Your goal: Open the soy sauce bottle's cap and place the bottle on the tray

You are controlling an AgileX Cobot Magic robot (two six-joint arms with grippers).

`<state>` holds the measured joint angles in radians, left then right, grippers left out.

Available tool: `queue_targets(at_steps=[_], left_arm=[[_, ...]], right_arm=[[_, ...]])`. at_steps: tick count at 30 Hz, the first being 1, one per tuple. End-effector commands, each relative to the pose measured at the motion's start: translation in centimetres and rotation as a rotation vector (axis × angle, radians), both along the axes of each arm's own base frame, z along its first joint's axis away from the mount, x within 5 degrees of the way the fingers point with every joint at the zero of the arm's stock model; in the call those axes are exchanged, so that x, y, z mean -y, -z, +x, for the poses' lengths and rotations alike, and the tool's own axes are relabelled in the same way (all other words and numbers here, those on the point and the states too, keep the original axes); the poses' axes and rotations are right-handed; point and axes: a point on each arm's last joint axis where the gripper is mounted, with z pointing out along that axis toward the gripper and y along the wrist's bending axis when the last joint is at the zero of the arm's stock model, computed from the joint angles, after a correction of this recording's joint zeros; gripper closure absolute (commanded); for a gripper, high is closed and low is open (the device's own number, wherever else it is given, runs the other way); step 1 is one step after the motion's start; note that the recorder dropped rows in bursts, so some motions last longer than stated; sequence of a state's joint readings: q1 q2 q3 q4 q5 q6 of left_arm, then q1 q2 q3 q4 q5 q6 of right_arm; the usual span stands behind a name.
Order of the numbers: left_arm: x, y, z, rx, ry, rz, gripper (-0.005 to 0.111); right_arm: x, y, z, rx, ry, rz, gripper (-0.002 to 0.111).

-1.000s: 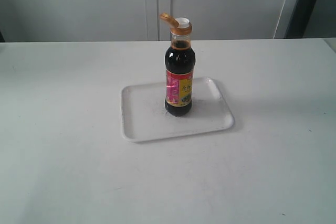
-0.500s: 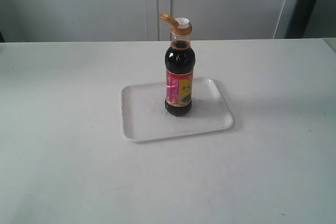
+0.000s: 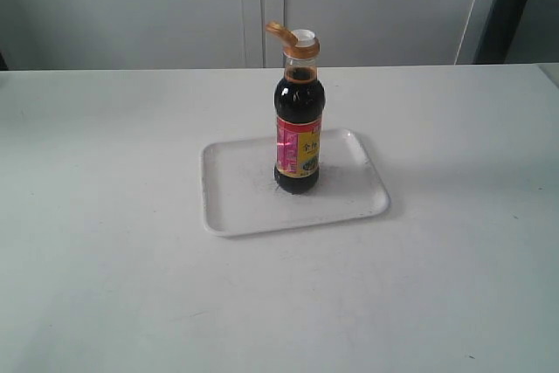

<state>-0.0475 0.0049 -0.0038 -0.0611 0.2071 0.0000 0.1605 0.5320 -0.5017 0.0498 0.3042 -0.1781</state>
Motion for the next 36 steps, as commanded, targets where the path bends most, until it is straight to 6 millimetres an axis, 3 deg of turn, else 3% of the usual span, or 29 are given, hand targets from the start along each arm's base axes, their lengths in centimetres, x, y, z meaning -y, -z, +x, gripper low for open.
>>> queue_targets(at_steps=[1,36], left_arm=[[0.04,0.12,-0.03,-0.003,0.000,-0.012,0.107],[0.03,0.09,-0.02,0.001,-0.001,-0.012,0.107]], right_arm=[[0.04,-0.03,-0.08,0.009,0.004,0.008,0.108],[0.16,-0.41,-0.04,0.045,0.025,0.048,0.108]])
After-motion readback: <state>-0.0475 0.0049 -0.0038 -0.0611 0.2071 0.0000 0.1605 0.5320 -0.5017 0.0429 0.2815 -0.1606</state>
